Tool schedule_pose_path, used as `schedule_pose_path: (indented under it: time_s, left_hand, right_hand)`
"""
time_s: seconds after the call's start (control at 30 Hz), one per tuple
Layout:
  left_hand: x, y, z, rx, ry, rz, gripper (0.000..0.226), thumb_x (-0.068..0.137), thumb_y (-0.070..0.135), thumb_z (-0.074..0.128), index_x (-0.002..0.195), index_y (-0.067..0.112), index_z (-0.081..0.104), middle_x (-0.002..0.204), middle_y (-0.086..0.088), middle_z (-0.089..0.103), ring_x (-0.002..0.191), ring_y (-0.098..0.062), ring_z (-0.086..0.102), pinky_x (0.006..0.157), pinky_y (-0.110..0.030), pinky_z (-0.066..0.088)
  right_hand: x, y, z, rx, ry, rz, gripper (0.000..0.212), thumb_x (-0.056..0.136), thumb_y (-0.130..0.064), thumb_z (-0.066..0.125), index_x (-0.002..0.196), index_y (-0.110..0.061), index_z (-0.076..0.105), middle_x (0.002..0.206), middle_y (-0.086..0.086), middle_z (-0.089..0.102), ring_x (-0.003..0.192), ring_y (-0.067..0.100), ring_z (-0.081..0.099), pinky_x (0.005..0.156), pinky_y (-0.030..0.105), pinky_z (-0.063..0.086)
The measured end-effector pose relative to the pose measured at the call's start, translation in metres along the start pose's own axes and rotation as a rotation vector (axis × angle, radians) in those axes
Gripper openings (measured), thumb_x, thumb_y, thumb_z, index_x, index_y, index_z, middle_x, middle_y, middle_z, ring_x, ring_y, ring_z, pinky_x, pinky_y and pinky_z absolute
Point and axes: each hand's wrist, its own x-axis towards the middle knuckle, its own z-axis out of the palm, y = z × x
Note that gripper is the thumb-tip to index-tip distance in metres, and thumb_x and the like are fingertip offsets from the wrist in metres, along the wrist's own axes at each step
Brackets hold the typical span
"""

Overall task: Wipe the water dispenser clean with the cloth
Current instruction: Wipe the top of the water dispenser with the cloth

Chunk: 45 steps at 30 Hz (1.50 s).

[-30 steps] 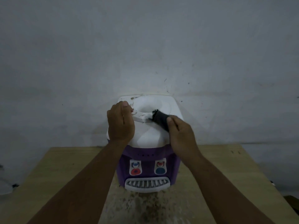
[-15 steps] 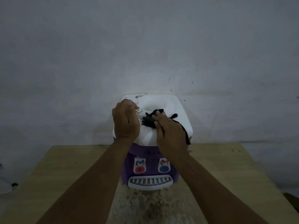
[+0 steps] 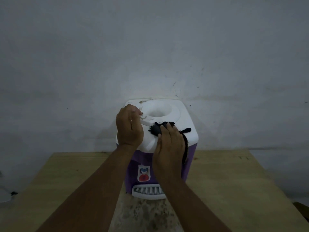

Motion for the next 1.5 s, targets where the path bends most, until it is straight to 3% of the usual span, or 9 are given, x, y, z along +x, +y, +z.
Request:
schedule_pose_path:
  time_s: [0.17, 0.27, 0.43, 0.57, 0.8, 1.0, 1.07, 1.37, 1.5]
  left_hand:
    - [0.011, 0.011, -0.01, -0.154, 0.028, -0.102, 0.043, 0.094, 0.031, 0.026, 0.075, 0.006, 0.056, 0.07, -0.002, 0.056, 0.068, -0.012, 0.054, 0.065, -0.026, 0.043]
    - [0.021, 0.026, -0.022, -0.164, -0.036, -0.043, 0.043, 0.095, 0.025, 0.026, 0.075, 0.002, 0.056, 0.07, -0.006, 0.056, 0.068, -0.004, 0.052, 0.066, -0.015, 0.04]
    - [0.015, 0.043, -0.039, -0.096, -0.233, -0.023, 0.028, 0.097, 0.015, 0.04, 0.079, 0.004, 0.058, 0.075, -0.005, 0.063, 0.073, -0.018, 0.061, 0.067, -0.032, 0.048]
    - [-0.008, 0.039, -0.058, 0.011, -0.295, -0.102, 0.02, 0.096, 0.02, 0.046, 0.085, 0.013, 0.06, 0.079, 0.002, 0.066, 0.073, -0.014, 0.066, 0.062, -0.028, 0.052]
    - [-0.033, 0.038, -0.062, 0.169, -0.26, 0.016, 0.028, 0.098, 0.016, 0.046, 0.099, 0.01, 0.073, 0.093, 0.003, 0.071, 0.092, -0.008, 0.065, 0.079, -0.023, 0.051]
    - [-0.041, 0.041, -0.049, 0.444, -0.301, 0.012, 0.032, 0.098, 0.029, 0.044, 0.108, 0.014, 0.071, 0.095, 0.002, 0.068, 0.089, -0.013, 0.06, 0.073, -0.023, 0.045]
    - [-0.037, 0.04, -0.043, 0.593, -0.362, 0.032, 0.035, 0.094, 0.033, 0.048, 0.108, 0.009, 0.07, 0.093, -0.005, 0.063, 0.089, -0.02, 0.057, 0.072, -0.022, 0.04]
    - [-0.028, 0.06, -0.018, 0.887, -0.403, -0.139, 0.038, 0.088, 0.041, 0.046, 0.093, 0.007, 0.064, 0.094, -0.009, 0.057, 0.089, -0.027, 0.054, 0.075, -0.038, 0.047]
    - [-0.055, 0.055, 0.008, 1.017, -0.478, -0.172, 0.06, 0.099, 0.042, 0.027, 0.128, -0.003, 0.053, 0.129, -0.019, 0.056, 0.123, -0.033, 0.051, 0.106, -0.04, 0.041]
  right_hand:
    - [-0.004, -0.029, 0.002, 0.003, -0.071, 0.043, 0.052, 0.098, -0.03, 0.027, 0.138, -0.009, 0.052, 0.149, 0.007, 0.043, 0.143, 0.022, 0.031, 0.119, 0.039, 0.015]
    - [0.008, -0.039, -0.018, 0.25, -0.403, 0.113, 0.064, 0.092, -0.039, 0.017, 0.151, -0.02, 0.033, 0.161, -0.006, 0.016, 0.148, 0.005, 0.005, 0.119, 0.024, -0.003]
    - [0.039, 0.013, -0.059, 0.12, -0.818, -0.295, 0.07, 0.088, -0.032, 0.025, 0.155, -0.02, 0.009, 0.16, -0.01, -0.002, 0.147, 0.002, -0.003, 0.12, 0.021, 0.0]
    - [0.035, 0.03, -0.046, 0.018, -0.621, -0.495, 0.058, 0.096, -0.025, 0.038, 0.152, -0.011, 0.029, 0.158, 0.007, 0.025, 0.147, 0.02, 0.022, 0.119, 0.033, 0.019]
    - [0.033, -0.023, -0.008, 0.156, -0.468, -0.293, 0.034, 0.091, -0.032, 0.051, 0.121, -0.023, 0.063, 0.119, -0.001, 0.066, 0.11, 0.021, 0.058, 0.092, 0.041, 0.045]
    - [0.062, -0.01, -0.056, 0.742, -0.788, 0.088, 0.024, 0.097, -0.026, 0.056, 0.118, -0.023, 0.067, 0.114, -0.011, 0.069, 0.11, 0.003, 0.06, 0.096, 0.016, 0.044]
    - [0.081, 0.007, -0.064, 0.921, -0.624, 0.301, 0.019, 0.098, -0.02, 0.054, 0.101, -0.021, 0.072, 0.101, -0.004, 0.074, 0.103, 0.011, 0.066, 0.096, 0.026, 0.05]
    - [0.129, 0.049, -0.042, 0.594, -0.17, 0.42, 0.022, 0.092, -0.015, 0.044, 0.095, -0.021, 0.066, 0.097, -0.006, 0.065, 0.096, 0.013, 0.059, 0.075, 0.023, 0.043]
    - [0.126, 0.049, -0.029, 0.509, -0.12, 0.344, 0.021, 0.092, -0.014, 0.044, 0.093, -0.023, 0.062, 0.098, -0.006, 0.056, 0.104, 0.017, 0.051, 0.086, 0.028, 0.04]
